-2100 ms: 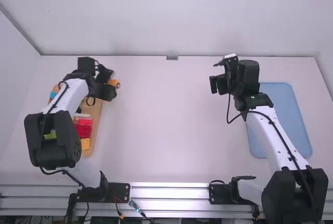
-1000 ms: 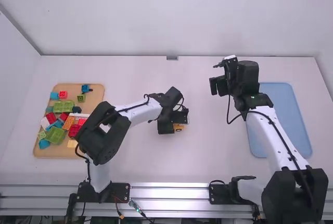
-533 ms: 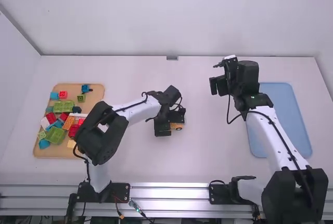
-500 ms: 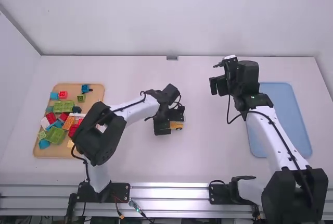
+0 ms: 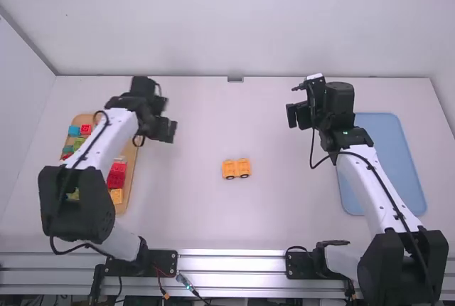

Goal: Assemble lego blocks to make yellow taxi

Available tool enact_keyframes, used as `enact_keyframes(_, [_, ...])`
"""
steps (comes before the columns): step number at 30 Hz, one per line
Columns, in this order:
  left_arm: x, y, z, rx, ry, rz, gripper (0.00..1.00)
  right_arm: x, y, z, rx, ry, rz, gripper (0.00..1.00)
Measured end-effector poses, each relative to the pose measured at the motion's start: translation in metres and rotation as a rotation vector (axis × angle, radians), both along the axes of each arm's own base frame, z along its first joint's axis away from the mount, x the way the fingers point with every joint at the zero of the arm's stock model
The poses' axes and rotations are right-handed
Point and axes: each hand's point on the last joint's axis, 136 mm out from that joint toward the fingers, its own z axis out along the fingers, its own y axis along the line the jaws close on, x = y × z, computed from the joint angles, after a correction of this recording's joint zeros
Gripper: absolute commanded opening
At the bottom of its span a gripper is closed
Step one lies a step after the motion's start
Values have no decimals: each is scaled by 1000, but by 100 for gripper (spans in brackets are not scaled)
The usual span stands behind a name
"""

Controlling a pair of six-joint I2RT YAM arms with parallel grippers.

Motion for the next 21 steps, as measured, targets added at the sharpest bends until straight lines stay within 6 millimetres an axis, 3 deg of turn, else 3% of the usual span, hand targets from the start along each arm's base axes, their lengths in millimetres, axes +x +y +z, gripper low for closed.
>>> enact_keyframes(2, [-16,48,-2,-50,26,337,99,1,0,2,1,-8,1,99])
enact_keyframes(3, [-21,58,-3,-61,37,415,99,1,1,2,0,-9,2,99])
enact_keyframes(6, [-65,110,-8,-112,113,879,99,2,0,2,2,-12,0,99])
enact_keyframes(10, [-98,146,-12,-144,130,1233,99,2,1,3,0,-13,2,99])
enact_keyframes(16, [-128,174,-38,-178,121,1477,99,2,0,3,1,-16,1,99])
enact_keyframes(21, [-144,174,-62,-242,143,1560,99,4,1,7,4,-33,1,99])
